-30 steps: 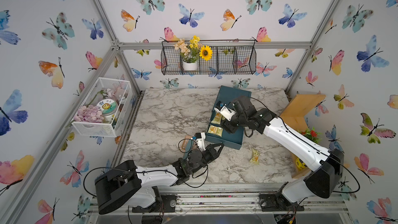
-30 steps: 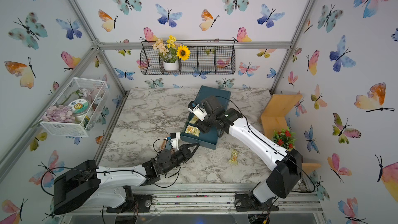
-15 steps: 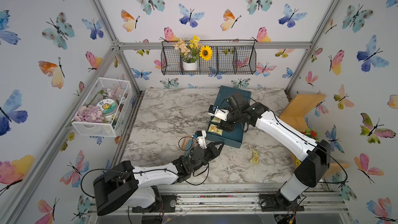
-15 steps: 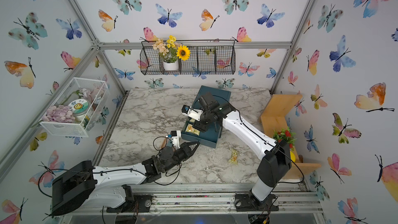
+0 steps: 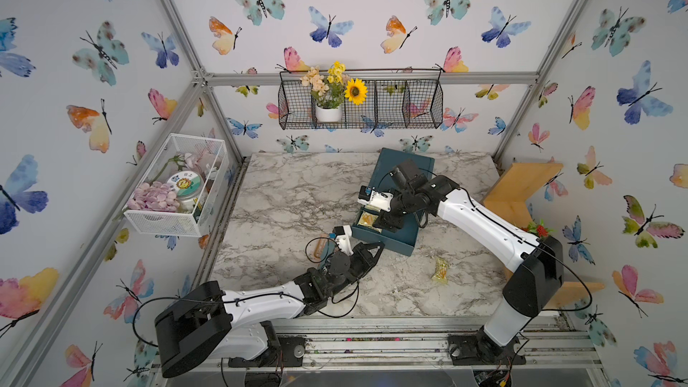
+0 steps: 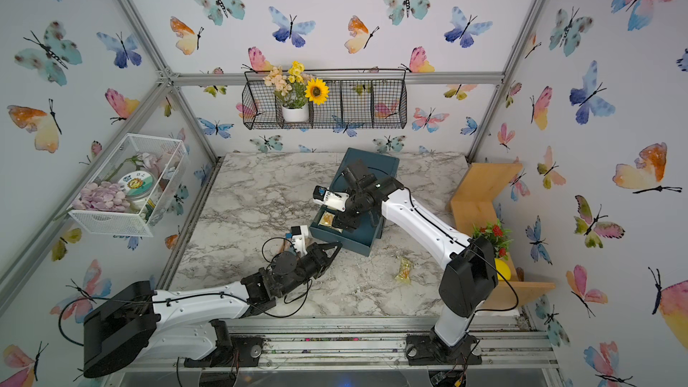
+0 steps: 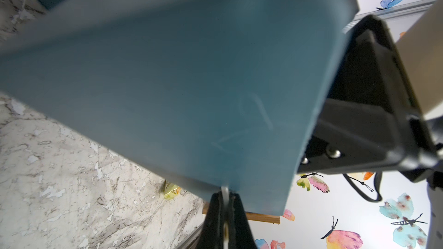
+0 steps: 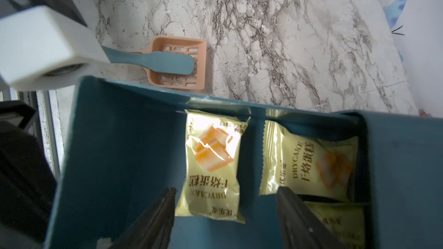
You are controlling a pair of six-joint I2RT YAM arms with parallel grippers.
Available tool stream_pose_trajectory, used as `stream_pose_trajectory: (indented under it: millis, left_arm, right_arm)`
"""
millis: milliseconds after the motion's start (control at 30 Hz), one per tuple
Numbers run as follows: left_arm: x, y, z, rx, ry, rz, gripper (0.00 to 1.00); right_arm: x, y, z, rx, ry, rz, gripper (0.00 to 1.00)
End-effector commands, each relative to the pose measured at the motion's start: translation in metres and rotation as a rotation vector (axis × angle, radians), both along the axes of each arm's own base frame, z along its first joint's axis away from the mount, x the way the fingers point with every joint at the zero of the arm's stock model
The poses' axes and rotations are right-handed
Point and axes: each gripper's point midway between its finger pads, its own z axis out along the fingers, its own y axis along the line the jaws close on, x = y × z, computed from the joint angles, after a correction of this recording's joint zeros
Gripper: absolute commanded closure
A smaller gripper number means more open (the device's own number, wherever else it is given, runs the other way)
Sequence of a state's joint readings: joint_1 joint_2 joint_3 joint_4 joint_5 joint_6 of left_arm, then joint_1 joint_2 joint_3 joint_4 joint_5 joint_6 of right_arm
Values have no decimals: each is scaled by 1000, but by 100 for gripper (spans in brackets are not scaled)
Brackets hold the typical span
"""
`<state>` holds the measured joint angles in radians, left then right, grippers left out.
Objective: Take the cookies out of the drawer
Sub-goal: Pick up the cookie from the drawer.
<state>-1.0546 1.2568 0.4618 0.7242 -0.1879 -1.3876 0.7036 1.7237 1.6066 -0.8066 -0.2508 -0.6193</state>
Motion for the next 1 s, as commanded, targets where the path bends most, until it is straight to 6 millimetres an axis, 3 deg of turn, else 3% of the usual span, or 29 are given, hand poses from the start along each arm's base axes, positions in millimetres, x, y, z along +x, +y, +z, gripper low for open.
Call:
stream_pose_trajectory:
  millis: [0,600,967]
  left_arm:
    - [8,5,2,-28,20,48,100]
    - [8,6,0,-31,31,47,100]
    - [13,7,8,-6,18,63,100]
  right_arm:
    - [2,9,-2,23,24,24,29]
    - [21,11,-40,-53,25,-10,33]
    - [16,8,-27,-24,0,-6,50]
